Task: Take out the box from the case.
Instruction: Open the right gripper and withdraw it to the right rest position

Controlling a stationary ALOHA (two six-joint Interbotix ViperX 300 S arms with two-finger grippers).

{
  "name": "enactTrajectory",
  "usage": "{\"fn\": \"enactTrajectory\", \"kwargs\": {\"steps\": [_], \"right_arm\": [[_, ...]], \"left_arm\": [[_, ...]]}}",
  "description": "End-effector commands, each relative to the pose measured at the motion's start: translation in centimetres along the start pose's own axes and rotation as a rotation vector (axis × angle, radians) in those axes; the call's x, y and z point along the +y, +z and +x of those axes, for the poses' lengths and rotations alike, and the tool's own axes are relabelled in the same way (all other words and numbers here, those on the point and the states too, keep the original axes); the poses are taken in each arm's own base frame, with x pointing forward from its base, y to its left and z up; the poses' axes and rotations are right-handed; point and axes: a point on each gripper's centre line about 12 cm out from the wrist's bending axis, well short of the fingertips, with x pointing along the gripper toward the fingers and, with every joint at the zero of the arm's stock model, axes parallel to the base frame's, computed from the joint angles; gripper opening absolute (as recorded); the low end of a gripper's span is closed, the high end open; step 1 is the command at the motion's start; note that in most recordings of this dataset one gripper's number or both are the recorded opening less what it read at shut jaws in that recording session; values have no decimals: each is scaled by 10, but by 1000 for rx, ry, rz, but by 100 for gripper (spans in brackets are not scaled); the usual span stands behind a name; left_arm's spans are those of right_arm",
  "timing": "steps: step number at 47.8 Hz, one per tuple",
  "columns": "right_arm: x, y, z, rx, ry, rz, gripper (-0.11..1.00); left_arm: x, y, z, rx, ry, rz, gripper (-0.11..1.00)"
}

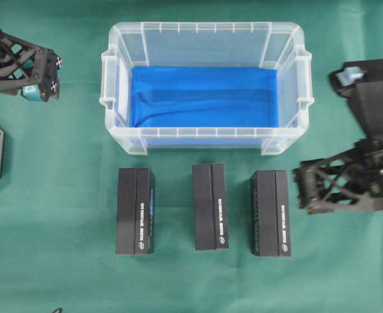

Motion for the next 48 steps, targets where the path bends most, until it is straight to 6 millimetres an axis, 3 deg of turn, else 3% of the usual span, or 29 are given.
{"fn": "enactTrajectory", "kwargs": {"steps": [1, 14, 32, 48], "right_arm": [[-14, 4, -10, 12, 19, -2, 90], [-39, 12, -11, 7, 4, -7, 90], [-36, 24, -8, -6, 13, 9, 90], [-36, 63, -8, -34, 13, 29, 90]], "left_arm": [[-1, 1, -5, -9, -20, 0, 93], [-1, 1, -5, -9, -20, 0, 93], [-1, 1, -5, -9, -20, 6, 93], [-1, 1, -5, -10, -18, 5, 92]]}}
